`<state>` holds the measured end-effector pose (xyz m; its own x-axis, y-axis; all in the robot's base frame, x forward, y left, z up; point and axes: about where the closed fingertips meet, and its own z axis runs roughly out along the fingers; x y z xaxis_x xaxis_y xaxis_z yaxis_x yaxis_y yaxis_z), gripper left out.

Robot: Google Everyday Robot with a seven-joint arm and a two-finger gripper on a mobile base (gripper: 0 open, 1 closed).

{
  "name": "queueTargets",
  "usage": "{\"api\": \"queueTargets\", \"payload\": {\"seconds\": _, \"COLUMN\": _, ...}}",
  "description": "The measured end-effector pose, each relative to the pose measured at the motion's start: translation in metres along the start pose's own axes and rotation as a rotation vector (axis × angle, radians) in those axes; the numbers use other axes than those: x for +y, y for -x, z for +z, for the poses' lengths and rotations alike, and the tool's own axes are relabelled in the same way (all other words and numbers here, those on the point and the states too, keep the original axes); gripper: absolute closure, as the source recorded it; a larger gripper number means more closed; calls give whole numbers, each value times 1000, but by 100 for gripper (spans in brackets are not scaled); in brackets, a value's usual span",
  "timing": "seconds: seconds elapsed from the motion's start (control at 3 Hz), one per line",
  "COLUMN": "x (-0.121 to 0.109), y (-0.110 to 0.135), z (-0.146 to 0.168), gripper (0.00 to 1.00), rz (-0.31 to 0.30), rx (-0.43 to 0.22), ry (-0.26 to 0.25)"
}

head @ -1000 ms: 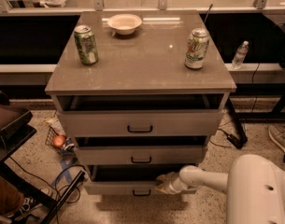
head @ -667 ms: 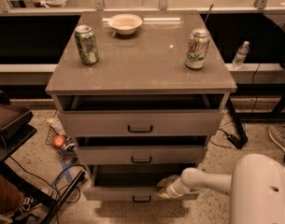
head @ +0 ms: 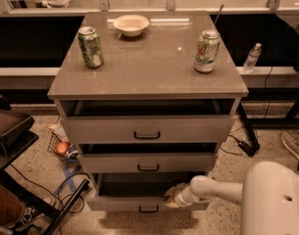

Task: Open bottom drawer

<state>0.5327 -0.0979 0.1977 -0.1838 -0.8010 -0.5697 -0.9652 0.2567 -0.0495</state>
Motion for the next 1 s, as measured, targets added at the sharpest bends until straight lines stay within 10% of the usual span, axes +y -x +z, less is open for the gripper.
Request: {"api": "queueTargets", "payload": {"seconds": 1.0, "x": 5, "y": 1, "z": 5, "gripper": 5, "rz": 0, "rx": -2, "ry": 10}}
